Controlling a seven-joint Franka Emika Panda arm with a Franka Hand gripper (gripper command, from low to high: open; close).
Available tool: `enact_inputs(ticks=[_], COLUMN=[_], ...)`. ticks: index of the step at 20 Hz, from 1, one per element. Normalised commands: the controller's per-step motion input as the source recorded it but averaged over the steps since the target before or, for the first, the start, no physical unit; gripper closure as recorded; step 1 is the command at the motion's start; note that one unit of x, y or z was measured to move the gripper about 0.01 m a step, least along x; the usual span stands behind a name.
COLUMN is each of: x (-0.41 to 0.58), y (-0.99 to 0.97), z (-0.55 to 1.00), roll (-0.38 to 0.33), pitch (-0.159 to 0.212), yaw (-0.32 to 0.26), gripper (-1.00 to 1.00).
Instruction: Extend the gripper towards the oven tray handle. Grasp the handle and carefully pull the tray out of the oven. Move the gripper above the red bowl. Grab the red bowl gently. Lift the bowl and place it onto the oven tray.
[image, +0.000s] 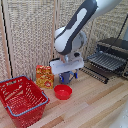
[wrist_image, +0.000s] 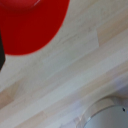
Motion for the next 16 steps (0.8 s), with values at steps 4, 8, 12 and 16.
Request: enact_inputs(ticks=[4, 8, 12, 16], x=[0.0, -0.064, -0.151, -0.034], y=[0.0, 0.0, 0.0, -0.03], z=[-0.5, -0.3, -0.11, -0.06], roll=[0.0, -0.007, -0.023, 0.006], pitch=[-0.117, -0.054, -0.023, 0.005], yaw=[0.035, 0.065, 0.1, 0.085], gripper=[-1.0, -1.0, -1.0, 1.0])
